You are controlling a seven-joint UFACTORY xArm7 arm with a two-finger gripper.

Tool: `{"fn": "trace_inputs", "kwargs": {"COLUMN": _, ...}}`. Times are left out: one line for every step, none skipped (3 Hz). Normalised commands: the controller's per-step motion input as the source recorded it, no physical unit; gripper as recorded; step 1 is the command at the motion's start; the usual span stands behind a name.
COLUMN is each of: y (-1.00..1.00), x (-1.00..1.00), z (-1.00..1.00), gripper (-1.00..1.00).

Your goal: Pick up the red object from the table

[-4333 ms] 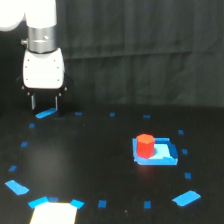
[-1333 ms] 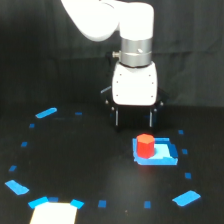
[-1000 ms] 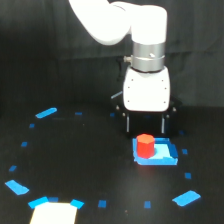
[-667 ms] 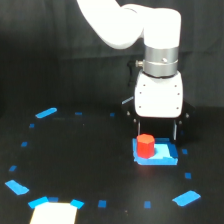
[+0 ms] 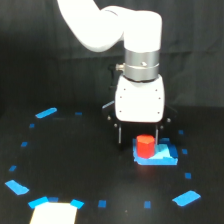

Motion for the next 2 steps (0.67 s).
{"fn": "trace_inputs", "kwargs": {"y": -0.57, "x": 0.17, "z": -0.36, "gripper": -0.11}}
{"fn": "trace_inputs", "kwargs": {"y": 0.15, "x": -0.18, "z": -0.07, "gripper": -1.00}}
